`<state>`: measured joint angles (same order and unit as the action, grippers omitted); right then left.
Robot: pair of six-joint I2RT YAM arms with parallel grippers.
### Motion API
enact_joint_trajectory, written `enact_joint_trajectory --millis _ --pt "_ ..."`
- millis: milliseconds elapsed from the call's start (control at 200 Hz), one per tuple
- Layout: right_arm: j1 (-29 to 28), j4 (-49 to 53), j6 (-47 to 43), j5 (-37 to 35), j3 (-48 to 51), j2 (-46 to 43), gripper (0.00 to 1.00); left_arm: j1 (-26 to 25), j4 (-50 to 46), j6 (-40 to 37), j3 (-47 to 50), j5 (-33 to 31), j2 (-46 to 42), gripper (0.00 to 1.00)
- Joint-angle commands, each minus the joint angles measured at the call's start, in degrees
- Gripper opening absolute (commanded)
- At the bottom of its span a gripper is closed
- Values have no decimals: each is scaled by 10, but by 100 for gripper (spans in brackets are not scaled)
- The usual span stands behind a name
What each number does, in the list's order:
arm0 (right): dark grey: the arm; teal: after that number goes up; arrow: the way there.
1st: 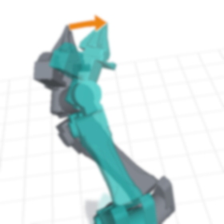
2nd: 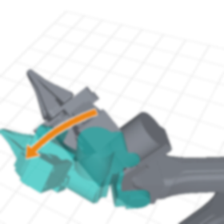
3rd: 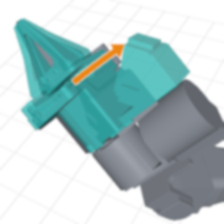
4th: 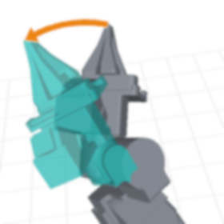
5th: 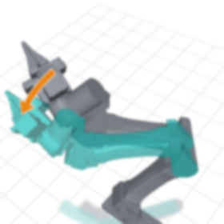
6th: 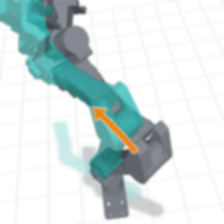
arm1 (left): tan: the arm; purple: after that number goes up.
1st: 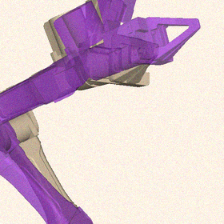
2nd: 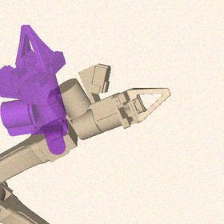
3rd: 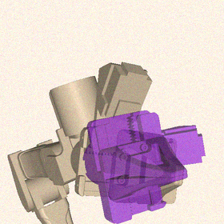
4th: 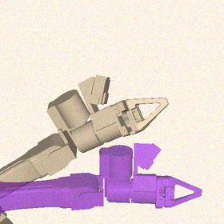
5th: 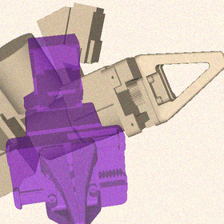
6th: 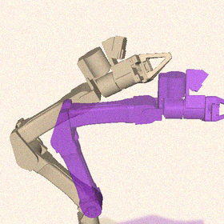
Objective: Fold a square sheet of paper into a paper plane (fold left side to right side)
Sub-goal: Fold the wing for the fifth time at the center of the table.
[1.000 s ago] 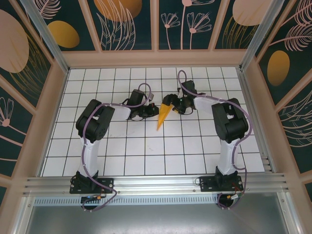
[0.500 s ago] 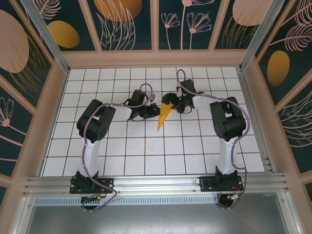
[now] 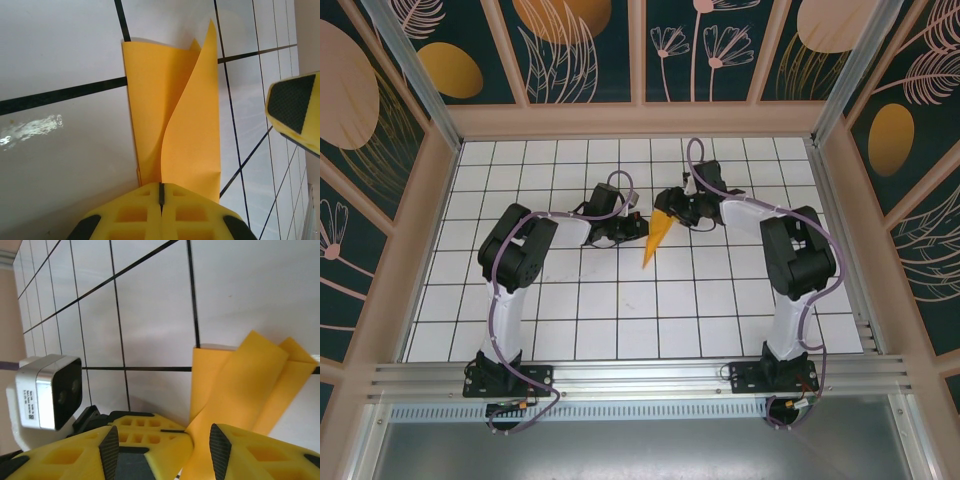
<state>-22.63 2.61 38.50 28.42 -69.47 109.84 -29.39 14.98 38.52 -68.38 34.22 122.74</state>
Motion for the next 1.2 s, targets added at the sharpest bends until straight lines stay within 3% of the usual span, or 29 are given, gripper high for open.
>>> enact_joint_trajectory --millis 0,1141,1196 --pt "-11 -22 11 21 -8 22 53 -8 -19 -11 -10 -31 31 0" --pt "-7 64 -13 -63 -21 87 53 -8 -36 -19 -25 -41 36 0" --pt "-4 61 -9 -63 -10 88 53 -8 -36 -22 -17 -41 22 7"
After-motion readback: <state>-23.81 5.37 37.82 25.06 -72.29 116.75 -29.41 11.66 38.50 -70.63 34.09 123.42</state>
